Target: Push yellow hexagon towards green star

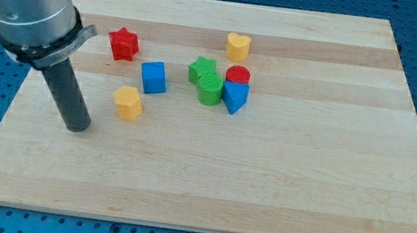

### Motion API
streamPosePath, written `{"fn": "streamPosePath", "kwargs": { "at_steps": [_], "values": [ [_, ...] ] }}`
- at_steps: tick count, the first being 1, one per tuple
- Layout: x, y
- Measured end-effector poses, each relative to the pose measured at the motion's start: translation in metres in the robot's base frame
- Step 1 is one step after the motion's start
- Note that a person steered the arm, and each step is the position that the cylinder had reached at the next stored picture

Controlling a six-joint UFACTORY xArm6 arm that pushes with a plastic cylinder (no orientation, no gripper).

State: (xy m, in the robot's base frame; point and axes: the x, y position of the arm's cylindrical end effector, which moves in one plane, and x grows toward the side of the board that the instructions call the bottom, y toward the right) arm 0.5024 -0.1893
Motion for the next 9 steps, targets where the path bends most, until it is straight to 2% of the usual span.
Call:
{"fn": "streamPosePath", "kwargs": {
  "at_steps": [2, 3, 4, 5, 6, 8, 9],
  "values": [
    [-0.033, 0.088],
    [-0.039, 0.094],
    [-0.024, 0.038],
    [-0.033, -0.005],
    [-0.046, 0.015],
    [-0.062, 0.123],
    [-0.062, 0.121]
  ]
}}
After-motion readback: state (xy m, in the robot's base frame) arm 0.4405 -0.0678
